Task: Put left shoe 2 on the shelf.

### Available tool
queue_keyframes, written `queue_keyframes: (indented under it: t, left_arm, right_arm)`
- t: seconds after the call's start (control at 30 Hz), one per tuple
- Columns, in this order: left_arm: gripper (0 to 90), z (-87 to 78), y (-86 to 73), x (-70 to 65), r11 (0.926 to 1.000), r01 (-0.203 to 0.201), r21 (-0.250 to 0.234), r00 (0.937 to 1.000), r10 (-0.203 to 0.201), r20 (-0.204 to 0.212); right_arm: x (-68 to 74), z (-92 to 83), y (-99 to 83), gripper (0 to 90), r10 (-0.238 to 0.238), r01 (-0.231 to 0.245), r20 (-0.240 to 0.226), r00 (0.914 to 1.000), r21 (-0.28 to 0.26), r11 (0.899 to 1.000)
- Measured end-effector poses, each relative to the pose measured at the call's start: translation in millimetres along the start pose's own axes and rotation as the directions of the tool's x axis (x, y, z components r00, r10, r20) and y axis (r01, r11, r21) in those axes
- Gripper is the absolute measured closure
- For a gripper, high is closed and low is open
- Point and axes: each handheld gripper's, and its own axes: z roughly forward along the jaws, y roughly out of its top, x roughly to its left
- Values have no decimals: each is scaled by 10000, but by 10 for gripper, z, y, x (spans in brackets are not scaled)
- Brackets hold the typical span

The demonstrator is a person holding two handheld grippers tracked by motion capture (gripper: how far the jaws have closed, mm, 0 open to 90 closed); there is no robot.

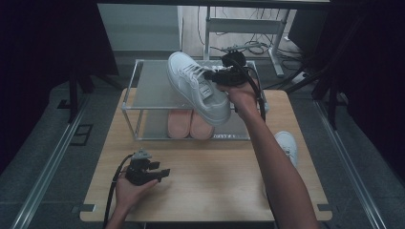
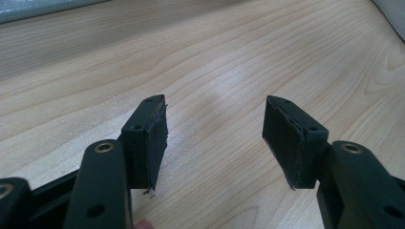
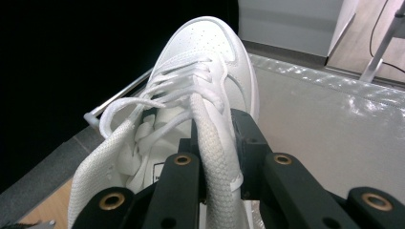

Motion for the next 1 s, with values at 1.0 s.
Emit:
queue_keyframes:
  t: [1.0]
  left_arm:
    - [415, -15, 3, 4, 10000, -23, -47, 9998, 24, 178]
  right_arm:
    - [11, 484, 268, 814, 1386, -1371, 1109, 9841, -206, 9903]
